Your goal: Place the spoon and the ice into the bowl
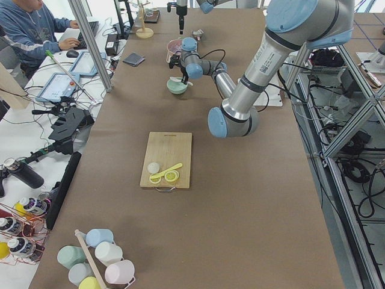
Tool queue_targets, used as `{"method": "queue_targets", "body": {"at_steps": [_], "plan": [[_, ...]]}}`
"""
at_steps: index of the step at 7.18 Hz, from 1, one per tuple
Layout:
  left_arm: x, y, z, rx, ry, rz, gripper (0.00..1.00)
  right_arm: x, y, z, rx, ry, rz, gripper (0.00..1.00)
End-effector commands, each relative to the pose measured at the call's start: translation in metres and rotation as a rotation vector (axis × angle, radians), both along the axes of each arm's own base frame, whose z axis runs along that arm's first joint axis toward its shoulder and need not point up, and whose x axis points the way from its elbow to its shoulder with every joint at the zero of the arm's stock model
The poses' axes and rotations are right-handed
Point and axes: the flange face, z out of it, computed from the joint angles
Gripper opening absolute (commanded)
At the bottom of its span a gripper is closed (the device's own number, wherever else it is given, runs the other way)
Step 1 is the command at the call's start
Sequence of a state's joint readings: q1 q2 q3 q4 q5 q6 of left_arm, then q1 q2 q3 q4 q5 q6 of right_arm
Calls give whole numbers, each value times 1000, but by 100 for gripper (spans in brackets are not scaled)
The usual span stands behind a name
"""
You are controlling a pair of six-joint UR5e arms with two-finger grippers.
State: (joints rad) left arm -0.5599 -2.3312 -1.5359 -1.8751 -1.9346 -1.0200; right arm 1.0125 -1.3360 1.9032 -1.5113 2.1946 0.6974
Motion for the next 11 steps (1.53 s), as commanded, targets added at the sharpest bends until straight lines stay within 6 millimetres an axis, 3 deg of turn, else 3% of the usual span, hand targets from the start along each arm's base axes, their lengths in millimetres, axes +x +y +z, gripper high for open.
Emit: {"method": "queue_targets", "body": {"at_steps": [1, 2, 3, 6, 8, 11], "plan": [[5, 1, -5, 2, 2, 3, 89, -7, -2, 0, 0, 2, -7, 90], [4, 1, -7, 5, 6, 5, 96, -13, -2, -1, 3, 3, -15, 90], [2, 0, -8, 5, 7, -2, 97, -22, -12, -6, 5, 2, -19, 90], [-35, -30, -9, 7, 9, -75, 97, -54, -19, 6, -12, 21, -54, 76], [-39, -33, -1, 6, 3, -79, 97, -67, -18, 16, -2, 57, -68, 69], [-42, -36, -2, 5, 5, -85, 97, -82, -21, 32, 30, 114, -93, 68]]}}
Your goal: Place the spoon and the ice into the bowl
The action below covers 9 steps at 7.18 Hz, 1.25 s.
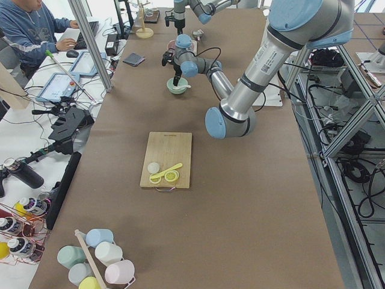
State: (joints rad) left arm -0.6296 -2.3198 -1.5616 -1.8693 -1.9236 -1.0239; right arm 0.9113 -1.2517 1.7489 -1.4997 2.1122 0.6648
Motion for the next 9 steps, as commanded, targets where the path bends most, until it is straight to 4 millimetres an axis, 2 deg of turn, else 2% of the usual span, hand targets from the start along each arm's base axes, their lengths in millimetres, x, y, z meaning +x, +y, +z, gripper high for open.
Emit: {"method": "queue_targets", "body": {"at_steps": [1, 2, 6, 7, 8, 9], "plan": [[-2, -2, 0, -1, 0, -6, 97, -9, -2, 11, 12, 26, -25, 68], [-2, -2, 1, -1, -1, -6, 97, -12, -2, 18, 2, 36, -31, 67], [-2, -2, 2, 1, 0, -5, 97, -17, 3, 25, -7, 43, -41, 60], [-2, -2, 2, 1, 0, -5, 97, -18, 4, 24, -7, 40, -44, 55], [-2, -2, 1, 3, 0, -6, 97, -18, 4, 25, -10, 42, -44, 44], [-3, -3, 2, 3, 0, -8, 97, -18, 4, 28, -13, 45, -44, 38]]}}
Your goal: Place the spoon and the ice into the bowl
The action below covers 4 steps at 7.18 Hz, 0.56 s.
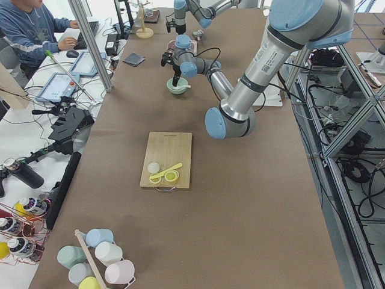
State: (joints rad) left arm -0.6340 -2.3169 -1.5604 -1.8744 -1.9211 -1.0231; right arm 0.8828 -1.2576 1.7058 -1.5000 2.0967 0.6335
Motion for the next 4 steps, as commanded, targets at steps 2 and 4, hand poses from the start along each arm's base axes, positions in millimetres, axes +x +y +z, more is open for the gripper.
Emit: {"method": "queue_targets", "body": {"at_steps": [2, 4], "plan": [[-1, 0, -1, 0, 2, -2, 97, -2, 0, -1, -7, -2, -6, 0], [-2, -1, -1, 1, 3, -4, 97, 1, -2, -4, -7, -7, -2, 0]]}}
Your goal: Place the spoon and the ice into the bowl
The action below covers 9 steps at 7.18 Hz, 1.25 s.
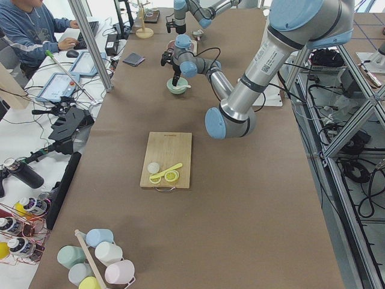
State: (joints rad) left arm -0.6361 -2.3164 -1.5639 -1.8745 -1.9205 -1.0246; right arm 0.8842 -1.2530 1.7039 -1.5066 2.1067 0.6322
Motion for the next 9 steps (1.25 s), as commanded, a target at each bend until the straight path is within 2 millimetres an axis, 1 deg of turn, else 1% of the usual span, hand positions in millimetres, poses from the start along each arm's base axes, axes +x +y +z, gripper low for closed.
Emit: {"method": "queue_targets", "body": {"at_steps": [1, 3, 4, 5, 6, 7, 8, 9], "plan": [[0, 1, 0, 0, 1, 1, 97, 3, -2, -2, 0, -3, 6, 0], [0, 1, 3, -1, -2, 1, 97, 7, -5, -4, 2, -6, 13, 0], [0, 1, 4, -1, -2, 1, 97, 16, -9, -9, -5, -27, 19, 0], [-2, 1, 2, 1, 2, -1, 97, 26, -14, -18, -16, -68, 22, 0], [-16, 7, 13, 8, 2, -2, 97, 35, -23, -32, -19, -106, 26, 0], [-46, 6, 31, 14, -2, -16, 97, 34, -25, -49, -24, -145, 21, 0], [-73, 6, 44, 63, -17, -13, 97, 28, -33, -81, -25, -177, 46, 0], [-96, 1, 65, 94, -42, 5, 97, 19, -35, -108, -53, -211, 85, 0]]}}
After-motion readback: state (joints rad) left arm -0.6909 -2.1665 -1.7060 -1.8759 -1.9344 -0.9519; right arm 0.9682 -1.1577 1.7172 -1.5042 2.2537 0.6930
